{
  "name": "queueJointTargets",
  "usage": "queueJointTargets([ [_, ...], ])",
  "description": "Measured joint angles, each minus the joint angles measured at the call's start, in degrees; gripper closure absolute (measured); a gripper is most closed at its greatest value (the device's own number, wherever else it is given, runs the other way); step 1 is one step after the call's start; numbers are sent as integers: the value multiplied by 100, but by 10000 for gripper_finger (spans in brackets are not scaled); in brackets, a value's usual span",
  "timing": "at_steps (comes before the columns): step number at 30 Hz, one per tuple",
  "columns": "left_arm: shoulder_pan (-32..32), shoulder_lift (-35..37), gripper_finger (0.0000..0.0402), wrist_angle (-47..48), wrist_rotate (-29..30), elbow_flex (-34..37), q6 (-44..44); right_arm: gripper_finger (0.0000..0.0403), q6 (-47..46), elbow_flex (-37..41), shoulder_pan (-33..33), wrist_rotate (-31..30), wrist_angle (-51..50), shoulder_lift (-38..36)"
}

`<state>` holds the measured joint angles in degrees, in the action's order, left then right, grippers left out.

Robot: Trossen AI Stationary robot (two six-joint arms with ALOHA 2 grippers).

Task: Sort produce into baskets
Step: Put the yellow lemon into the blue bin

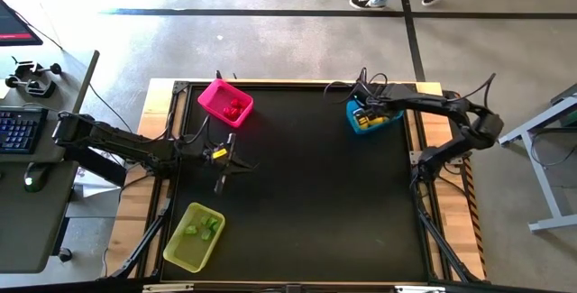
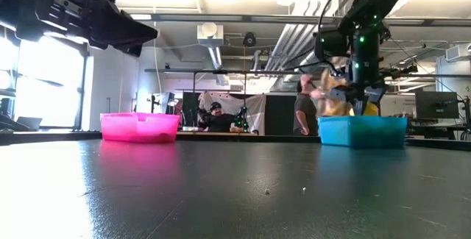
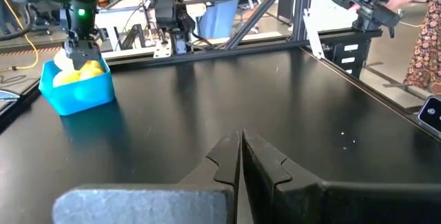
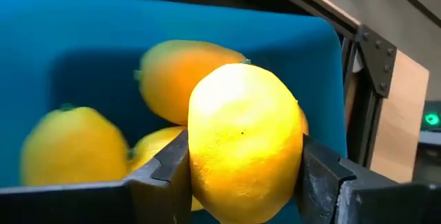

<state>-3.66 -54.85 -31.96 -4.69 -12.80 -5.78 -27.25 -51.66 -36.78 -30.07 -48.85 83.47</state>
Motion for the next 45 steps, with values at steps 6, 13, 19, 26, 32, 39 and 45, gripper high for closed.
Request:
queueJointTargets([
  [6, 0, 0, 397, 69, 0, 0, 13, 236, 254, 0, -250, 35, -28, 242],
  [13, 0, 0, 397, 69, 2, 0, 5, 131, 159, -4, -134, 19, -117, 421],
  [19, 0, 0, 397, 67, 2, 0, -4, 69, 122, -2, 75, -34, -309, 412],
  [26, 0, 0, 397, 54, 2, 0, -4, 79, -200, -315, 319, -327, -936, 224],
  [32, 0, 0, 397, 61, 2, 0, 0, 120, -524, -787, 544, -377, -1413, 124],
  [39, 0, 0, 397, 101, 2, 0, 57, 277, -639, -815, 531, -84, -1327, 128],
  [45, 0, 0, 397, 125, 2, 0, 59, 390, -639, -701, 520, 330, -1161, 128],
])
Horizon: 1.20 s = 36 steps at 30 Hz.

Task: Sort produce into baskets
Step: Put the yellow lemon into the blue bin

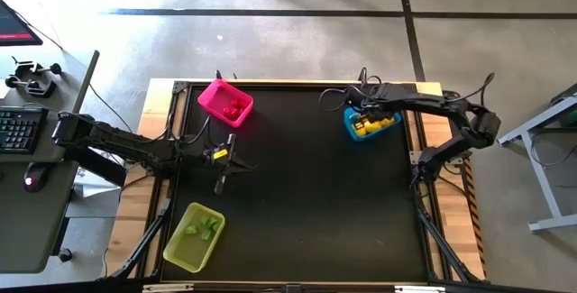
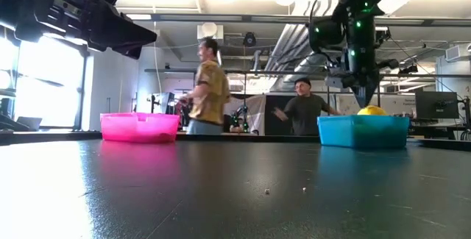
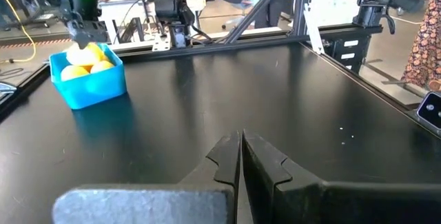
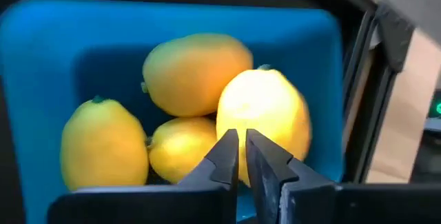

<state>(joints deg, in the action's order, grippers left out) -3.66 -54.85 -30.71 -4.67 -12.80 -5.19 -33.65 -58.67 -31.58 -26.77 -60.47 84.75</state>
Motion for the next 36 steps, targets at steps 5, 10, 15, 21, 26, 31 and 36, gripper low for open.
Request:
queueJointTargets([
  [5, 0, 0, 397, 7, 0, 0, 0, 383, -90, 540, -62, 82, 370, 8],
  [10, -1, 0, 397, 5, 0, 0, -46, 398, -85, 601, 22, 86, 477, 9],
  [15, -1, 0, 397, 5, 0, 0, -46, 401, -43, 245, 162, -151, 256, -22],
  [21, -1, 0, 397, 6, -1, 0, -46, 402, -687, 151, 63, -885, -538, -22],
  [26, 0, -2, 397, 85, 0, -2, -46, 403, -897, 474, -86, -880, -522, -27],
  [31, -2, -2, 397, 88, 0, -2, -46, 402, -855, 684, -98, -961, -170, -44],
  [36, -1, -1, 397, 88, -1, -2, -44, 403, -849, 690, -112, -808, -88, -39],
])
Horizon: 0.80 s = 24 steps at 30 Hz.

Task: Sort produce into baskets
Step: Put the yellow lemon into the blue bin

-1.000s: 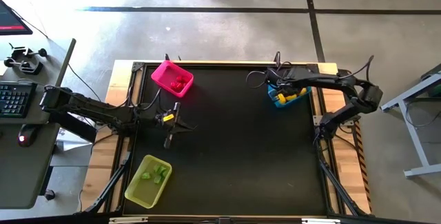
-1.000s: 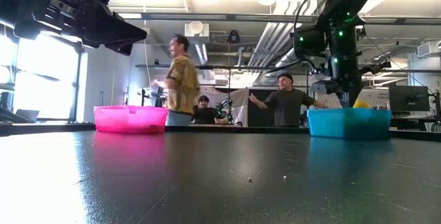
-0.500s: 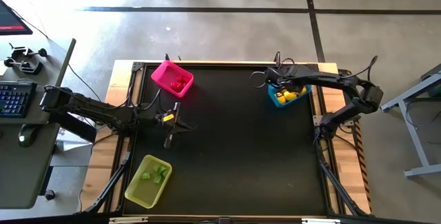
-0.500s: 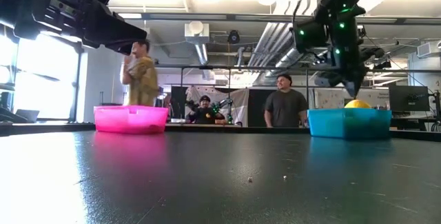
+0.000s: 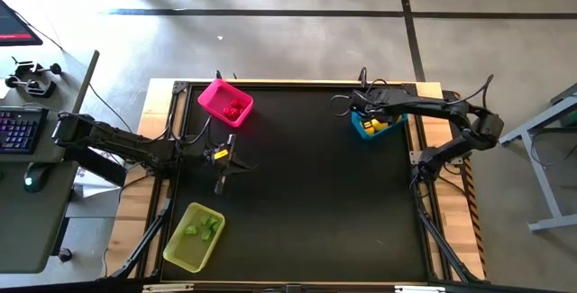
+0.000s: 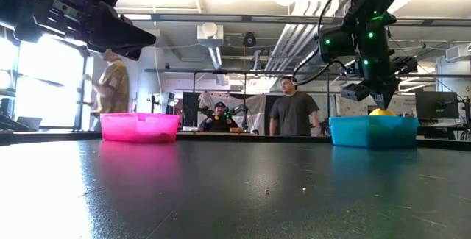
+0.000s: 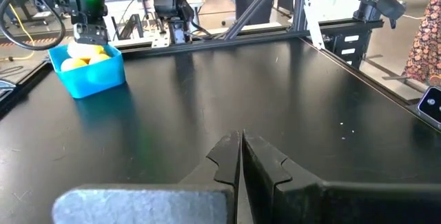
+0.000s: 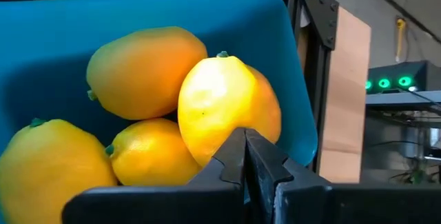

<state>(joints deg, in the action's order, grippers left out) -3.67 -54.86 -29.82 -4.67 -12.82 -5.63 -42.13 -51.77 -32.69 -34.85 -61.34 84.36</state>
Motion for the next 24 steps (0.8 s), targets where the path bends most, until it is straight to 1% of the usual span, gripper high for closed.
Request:
queueJointTargets([
  [4, 0, 1, 397, 0, 1, 0, 0, 403, 88, 0, -7, 142, 214, 1],
  [8, 1, -1, 397, 2, 1, 0, 0, 403, 122, 3, -5, 150, 259, 4],
  [12, -1, 0, 397, 3, 1, 0, -3, 403, 164, -157, 16, 93, 15, 10],
  [15, 1, 1, 397, 0, 13, 0, -4, 403, 255, -342, 97, 304, -92, -99],
  [16, 1, 1, 397, 2, 31, 0, -4, 403, 344, -398, 136, 291, -65, -153],
  [20, -1, 1, 397, 2, 32, 0, -22, 403, 424, -367, 316, 180, 158, -421],
  [24, -10, 1, 397, 2, 1, 0, -50, 403, 501, -61, 476, 107, 677, -576],
])
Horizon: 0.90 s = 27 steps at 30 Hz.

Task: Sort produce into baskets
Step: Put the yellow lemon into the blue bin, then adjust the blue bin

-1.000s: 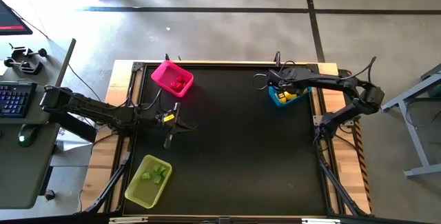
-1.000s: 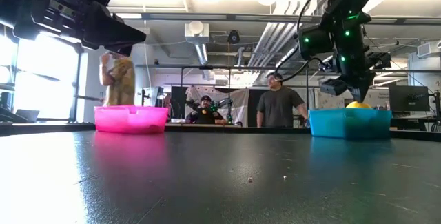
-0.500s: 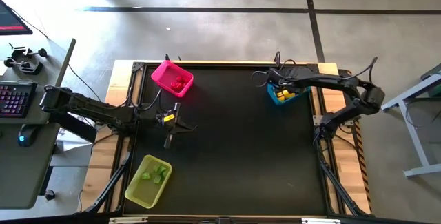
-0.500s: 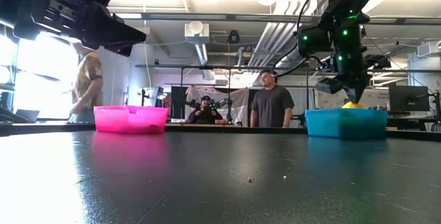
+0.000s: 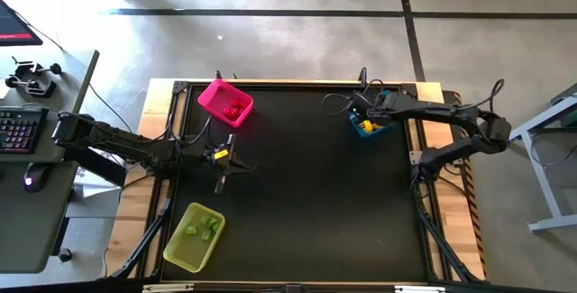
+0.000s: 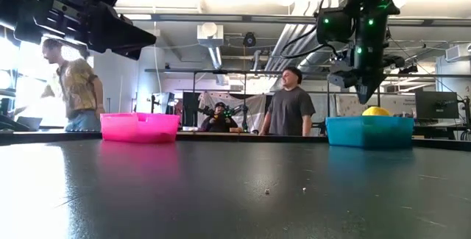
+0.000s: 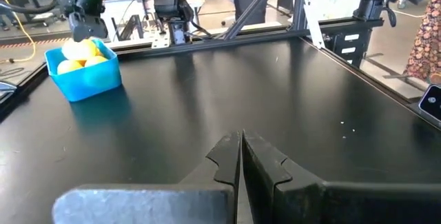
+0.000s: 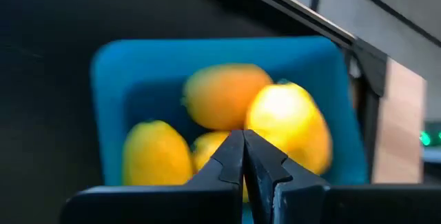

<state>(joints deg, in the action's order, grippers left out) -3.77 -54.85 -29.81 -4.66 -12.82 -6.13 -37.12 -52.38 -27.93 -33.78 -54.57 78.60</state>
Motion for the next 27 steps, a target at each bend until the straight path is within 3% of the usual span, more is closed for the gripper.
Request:
queueJointTargets([
  [4, 0, 0, 397, -135, -16, 58, 0, 403, 498, 511, 156, 110, 1218, -23],
  [10, 175, 42, 397, -1198, -161, 569, 99, 403, 1542, 1547, 368, 847, 4048, -27],
  [16, 502, 130, 397, -1350, -657, 644, 159, 403, 2334, 2297, 734, 1528, 6376, -27],
  [21, 764, 170, 397, -1341, -733, 638, 203, 403, 2572, 2360, 847, 1530, 6782, -27],
  [27, 949, 166, 397, -1296, -738, 638, 257, 403, 2706, 2358, 759, 1543, 6573, -73],
])
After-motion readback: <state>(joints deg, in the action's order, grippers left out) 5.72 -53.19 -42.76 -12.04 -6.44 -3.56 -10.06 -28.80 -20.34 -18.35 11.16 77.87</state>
